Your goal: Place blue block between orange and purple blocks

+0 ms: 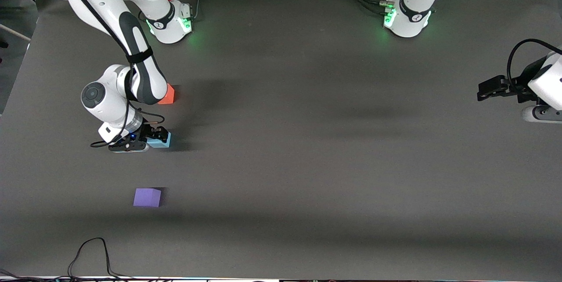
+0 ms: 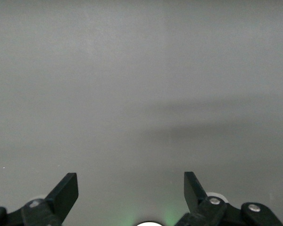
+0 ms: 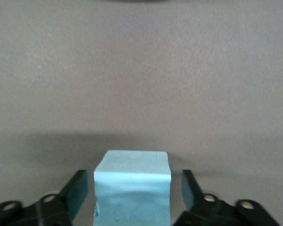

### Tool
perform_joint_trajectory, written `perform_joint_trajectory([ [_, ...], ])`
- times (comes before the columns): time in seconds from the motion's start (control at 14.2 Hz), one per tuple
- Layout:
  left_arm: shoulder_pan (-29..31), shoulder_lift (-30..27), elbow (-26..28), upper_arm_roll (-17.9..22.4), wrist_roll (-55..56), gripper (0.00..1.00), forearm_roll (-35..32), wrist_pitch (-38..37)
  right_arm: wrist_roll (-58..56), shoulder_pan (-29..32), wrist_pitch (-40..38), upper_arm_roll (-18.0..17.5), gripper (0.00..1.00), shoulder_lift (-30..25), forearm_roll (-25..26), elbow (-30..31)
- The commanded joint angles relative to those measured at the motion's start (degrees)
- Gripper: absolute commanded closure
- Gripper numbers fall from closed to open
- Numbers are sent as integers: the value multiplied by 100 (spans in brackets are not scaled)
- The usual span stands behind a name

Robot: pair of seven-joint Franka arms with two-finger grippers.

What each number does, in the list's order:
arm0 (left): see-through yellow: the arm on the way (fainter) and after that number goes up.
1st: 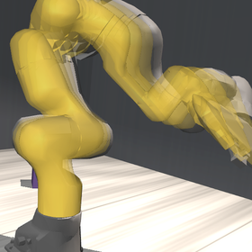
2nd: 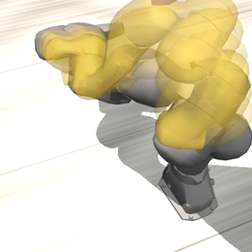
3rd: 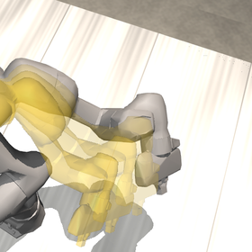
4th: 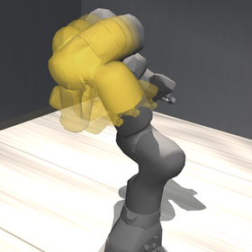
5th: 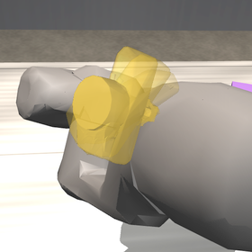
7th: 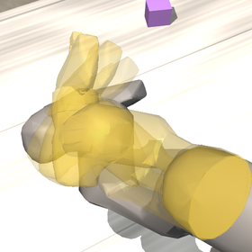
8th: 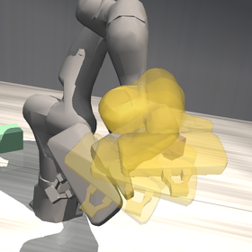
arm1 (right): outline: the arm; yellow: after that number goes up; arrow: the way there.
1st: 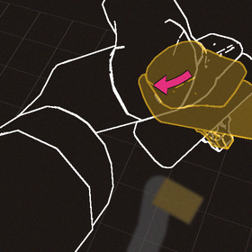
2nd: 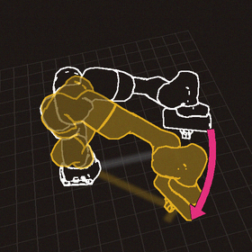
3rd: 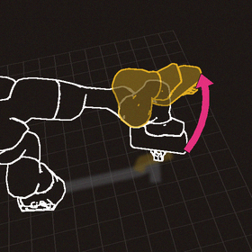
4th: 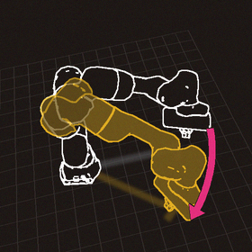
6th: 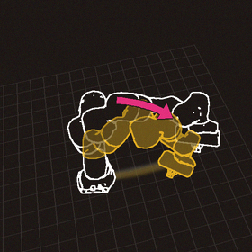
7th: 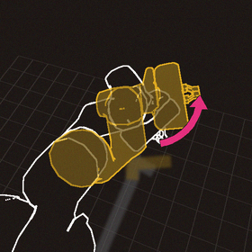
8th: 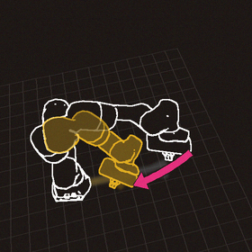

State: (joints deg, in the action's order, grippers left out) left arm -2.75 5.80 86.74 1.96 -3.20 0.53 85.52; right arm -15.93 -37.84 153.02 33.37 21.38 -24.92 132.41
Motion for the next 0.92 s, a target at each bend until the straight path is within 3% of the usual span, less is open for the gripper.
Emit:
perform_joint_trajectory([
  [0.0, 29, -123, 124, -38, -93, 0, -97, 105, -200, -57, -210, 187, 0, -484, -189, -14],
  [0.35, 46, -123, 124, -38, -102, 0, -97, 184, -174, -83, -1509, 802, 0, -1627, 39, -399],
  [0.64, 46, -123, 124, -38, -102, 0, -97, 184, 72, -74, -3292, 996, 0, -1663, 663, -1680],
  [0.85, 46, -123, 124, -38, -102, 0, -97, 184, 808, -31, -4794, 909, 0, -1672, 1286, -2919],
])
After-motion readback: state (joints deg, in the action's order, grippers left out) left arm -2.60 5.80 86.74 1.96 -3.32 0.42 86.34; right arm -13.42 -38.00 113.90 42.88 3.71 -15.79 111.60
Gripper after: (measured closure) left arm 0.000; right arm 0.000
